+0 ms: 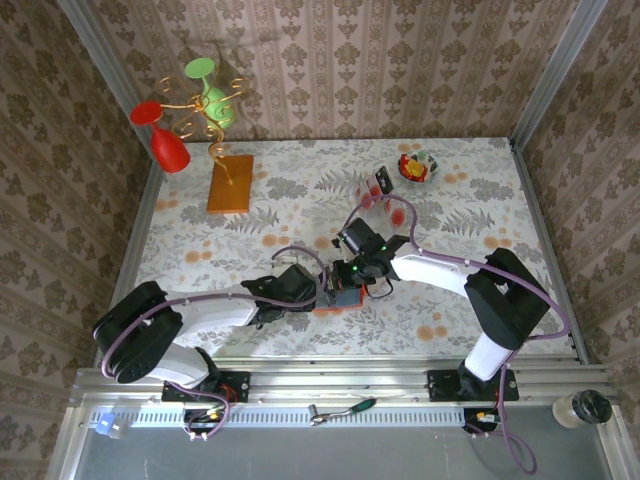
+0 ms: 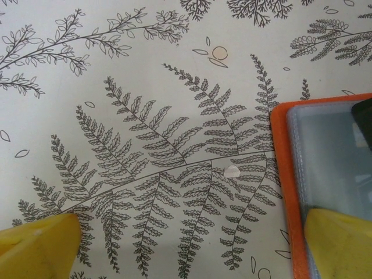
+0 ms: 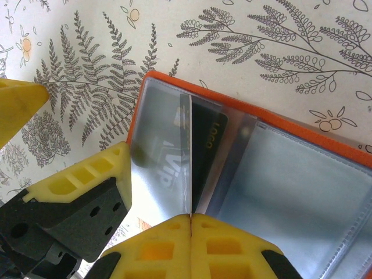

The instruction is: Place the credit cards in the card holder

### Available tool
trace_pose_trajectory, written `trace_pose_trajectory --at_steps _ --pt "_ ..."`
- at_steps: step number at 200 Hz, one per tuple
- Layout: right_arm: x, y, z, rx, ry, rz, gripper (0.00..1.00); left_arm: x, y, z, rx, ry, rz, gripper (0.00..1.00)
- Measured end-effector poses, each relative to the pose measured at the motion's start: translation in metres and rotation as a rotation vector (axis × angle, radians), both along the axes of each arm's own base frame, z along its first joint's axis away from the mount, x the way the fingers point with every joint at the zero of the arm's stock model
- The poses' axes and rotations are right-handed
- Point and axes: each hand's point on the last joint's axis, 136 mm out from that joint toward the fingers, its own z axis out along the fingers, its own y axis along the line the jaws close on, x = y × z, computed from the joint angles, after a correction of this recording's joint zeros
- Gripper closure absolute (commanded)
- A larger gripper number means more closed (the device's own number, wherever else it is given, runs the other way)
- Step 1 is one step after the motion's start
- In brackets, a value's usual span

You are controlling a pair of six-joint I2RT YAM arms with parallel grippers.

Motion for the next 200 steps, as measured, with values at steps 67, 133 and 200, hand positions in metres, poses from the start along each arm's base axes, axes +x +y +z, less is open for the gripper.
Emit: trace_pose_trajectory --at_steps 67,133,200 --pt "-0.001 0.001 0.000 0.005 0.005 0.004 1.00 0.000 0.000 0.004 0.000 -0.013 0.001 0.00" --pt "-0.001 0.001 0.000 0.005 0.005 0.004 1.00 0.004 -0.013 0.015 -0.036 -0.036 -0.012 0.00" --pt "-0.002 0.002 -0.003 0.004 0.015 0.004 1.00 0.000 -0.013 0.009 -0.036 -0.032 -0.018 0.00"
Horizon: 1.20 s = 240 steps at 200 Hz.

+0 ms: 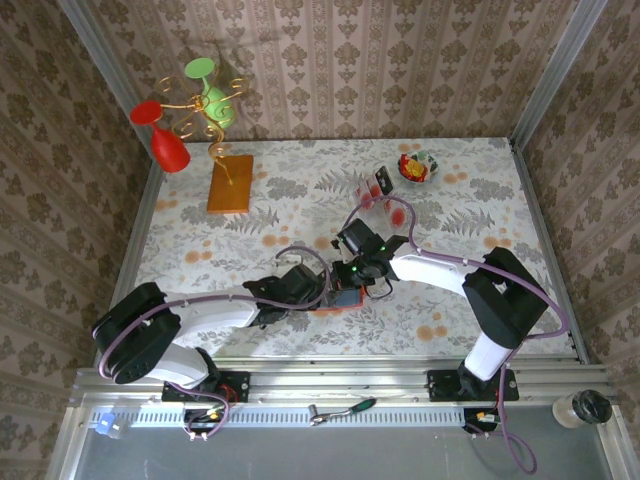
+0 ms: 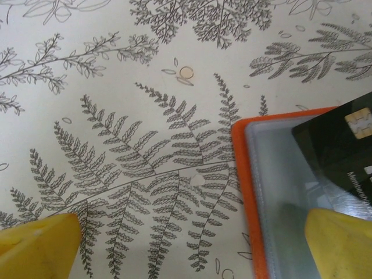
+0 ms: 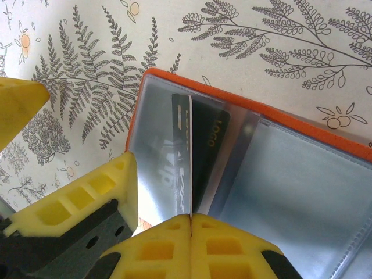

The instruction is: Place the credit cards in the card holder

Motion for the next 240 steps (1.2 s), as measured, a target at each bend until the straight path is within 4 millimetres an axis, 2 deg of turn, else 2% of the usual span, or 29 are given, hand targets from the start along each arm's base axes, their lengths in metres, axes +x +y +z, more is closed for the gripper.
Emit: trace_pose_trajectory --at_steps 34,81,137,153,196,240 --pt "0.000 0.000 0.000 0.001 0.003 -0.001 1.00 -0.005 0.006 -0.009 0.010 0.015 0.009 0.00" --pt "0.004 -0.001 0.005 0.007 -0.003 -0.009 1.00 -0.005 0.006 -0.011 -0.004 0.012 0.024 0.00" --pt "0.018 -0.018 0.035 0.079 -0.077 -0.101 1.00 -0.006 0.006 -0.011 -0.015 0.008 0.038 0.00" --pt "0.017 -0.024 0.031 0.093 -0.084 -0.131 1.00 -0.006 0.006 -0.011 -0.016 0.005 0.042 0.00" --pt "0.009 -0.031 0.005 0.121 -0.069 -0.186 1.00 -0.007 0.006 -0.011 -0.018 0.006 0.047 0.00" --pt "0.014 -0.027 0.007 0.195 -0.104 -0.228 1.00 -0.007 0.007 -0.012 -0.022 0.004 0.058 0.00"
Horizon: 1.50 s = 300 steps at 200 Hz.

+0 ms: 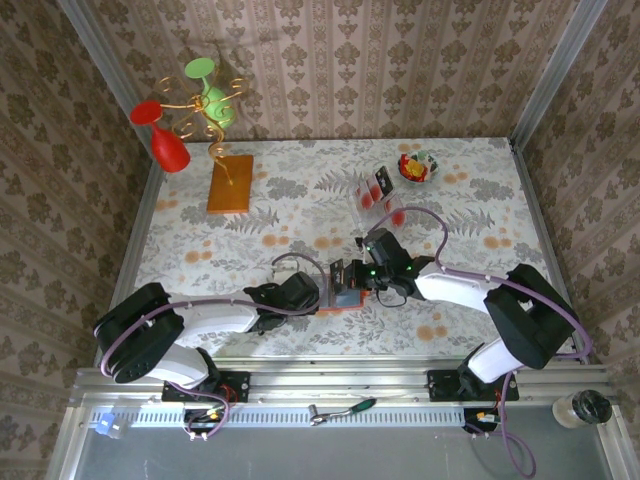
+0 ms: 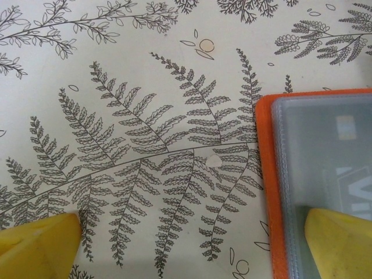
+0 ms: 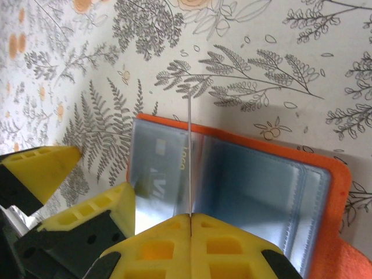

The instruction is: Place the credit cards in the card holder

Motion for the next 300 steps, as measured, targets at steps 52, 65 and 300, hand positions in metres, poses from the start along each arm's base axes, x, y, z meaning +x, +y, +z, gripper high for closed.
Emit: trace_pose_trajectory --at_steps 52,65,300 --pt "0.002 0.001 -0.001 0.042 -0.017 -0.027 1.00 0.000 0.000 0.000 0.002 -0.004 0.001 0.00" --pt "0.004 0.002 0.001 0.052 -0.026 -0.030 1.00 0.000 0.000 0.000 0.002 -0.004 0.001 0.00" --pt "-0.009 0.001 -0.020 0.099 0.003 -0.068 1.00 -0.001 0.000 0.000 0.005 -0.010 0.006 0.00"
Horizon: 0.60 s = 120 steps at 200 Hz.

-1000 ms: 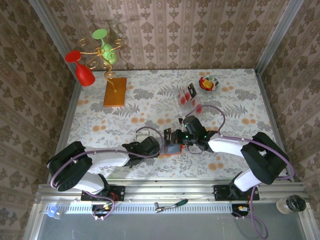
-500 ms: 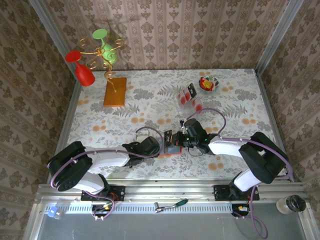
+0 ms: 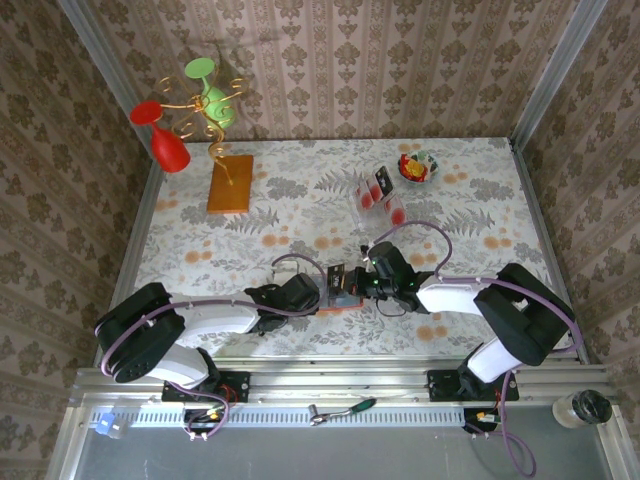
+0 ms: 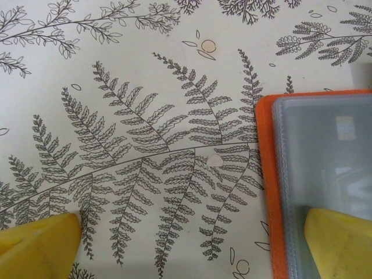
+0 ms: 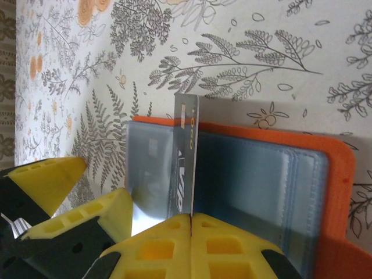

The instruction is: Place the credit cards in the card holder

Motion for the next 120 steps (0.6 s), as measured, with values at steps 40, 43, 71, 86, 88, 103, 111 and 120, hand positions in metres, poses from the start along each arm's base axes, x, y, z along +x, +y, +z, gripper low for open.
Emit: trace_pose_trajectory --at_steps 40,43,71,86,88,103,111,120 --pt "-0.0026 -0.0045 -0.0061 -0.016 0.003 -0.009 1.00 0.0000 0.0000 0.0000 0.000 0.000 0.000 0.00" --pt "-0.0027 -0.0048 -0.0065 -0.017 0.003 -0.010 1.00 0.0000 0.0000 0.0000 0.000 0.000 0.000 0.00" --pt "-0.0037 -0.0075 -0.0088 -0.028 -0.003 -0.016 1.00 0.0001 0.0001 0.0001 0.000 -0.001 0.000 0.00" --pt "-0.0043 -0.0091 -0.0082 -0.033 -0.011 -0.022 1.00 0.0001 0.0001 0.0001 0.001 -0.001 0.001 0.00" --pt "-0.0043 -0.0090 -0.0077 -0.033 -0.013 -0.022 1.00 0.0001 0.0001 0.0001 0.001 -0.001 0.001 0.00" --pt "-0.0033 -0.0091 -0.0052 -0.032 -0.022 -0.022 1.00 0.0001 0.0001 0.0002 0.001 -0.002 0.000 0.00" --pt "-0.0036 -0.0086 -0.0045 -0.032 -0.025 -0.021 1.00 0.0001 0.0000 0.0002 0.001 -0.002 0.000 0.00" --pt "-0.0036 -0.0086 -0.0044 -0.034 -0.028 -0.020 1.00 0.0001 0.0000 0.0002 0.001 -0.002 0.000 0.00"
